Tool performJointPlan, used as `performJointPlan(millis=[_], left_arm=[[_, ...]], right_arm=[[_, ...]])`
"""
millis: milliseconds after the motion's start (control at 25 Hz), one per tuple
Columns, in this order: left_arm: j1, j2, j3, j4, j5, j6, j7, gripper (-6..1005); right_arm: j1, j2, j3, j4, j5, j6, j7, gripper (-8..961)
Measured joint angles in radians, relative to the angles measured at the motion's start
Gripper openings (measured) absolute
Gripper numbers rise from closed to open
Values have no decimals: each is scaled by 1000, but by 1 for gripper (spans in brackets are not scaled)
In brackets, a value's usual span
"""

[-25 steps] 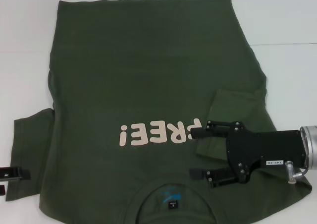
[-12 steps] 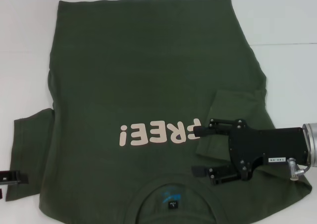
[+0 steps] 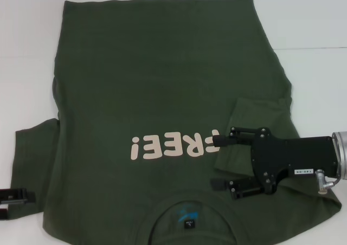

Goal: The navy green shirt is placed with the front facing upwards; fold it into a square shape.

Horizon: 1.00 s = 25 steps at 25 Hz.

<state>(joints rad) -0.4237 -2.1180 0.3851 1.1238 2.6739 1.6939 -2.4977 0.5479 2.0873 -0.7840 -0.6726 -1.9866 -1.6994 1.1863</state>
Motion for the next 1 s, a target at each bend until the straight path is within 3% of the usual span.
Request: performJointPlan(millis=[1000], left_arm=[[-10,2,10,-16,26,-33,5,933]], right_arm=[[3,0,4,-2,0,20,19,928]])
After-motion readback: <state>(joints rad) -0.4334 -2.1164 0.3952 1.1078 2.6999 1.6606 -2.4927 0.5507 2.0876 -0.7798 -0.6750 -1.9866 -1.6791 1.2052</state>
